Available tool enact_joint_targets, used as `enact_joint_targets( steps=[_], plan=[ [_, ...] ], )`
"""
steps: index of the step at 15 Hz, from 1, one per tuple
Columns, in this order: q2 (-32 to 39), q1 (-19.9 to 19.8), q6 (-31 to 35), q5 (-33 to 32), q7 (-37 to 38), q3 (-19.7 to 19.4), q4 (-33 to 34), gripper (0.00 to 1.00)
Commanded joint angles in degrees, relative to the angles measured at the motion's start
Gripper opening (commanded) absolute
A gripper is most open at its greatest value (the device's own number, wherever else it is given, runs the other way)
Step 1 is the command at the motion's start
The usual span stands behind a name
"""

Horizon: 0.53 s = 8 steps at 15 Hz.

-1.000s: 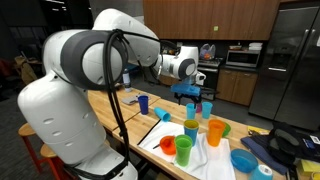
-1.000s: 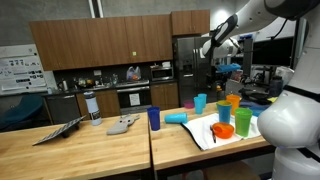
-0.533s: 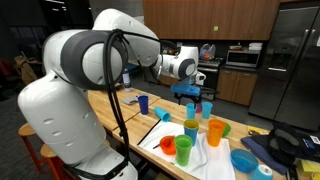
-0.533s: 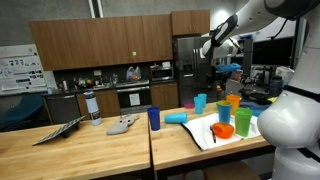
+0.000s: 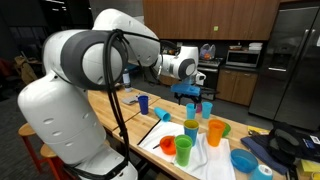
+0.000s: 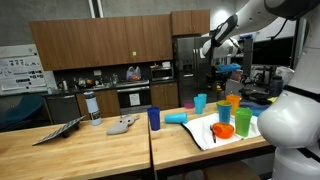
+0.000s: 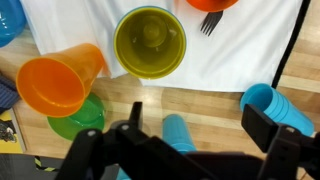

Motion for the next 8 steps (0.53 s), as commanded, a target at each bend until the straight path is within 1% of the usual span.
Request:
enact_joint_targets(
  steps=[1,4,5,8],
  plan=[
    [0.0,-0.1,-0.2,0.0,0.0,0.1,0.1,1.00],
    [0.0,-0.1,-0.2,0.0,0.0,0.1,0.1,1.00],
    [0.4,0.0,1.2,-0.2,-0.4,0.2,-0.6,1.00],
    [3.1,0.6,0.4,2.1,-0.4,0.4,-0.6,1.00]
  ],
)
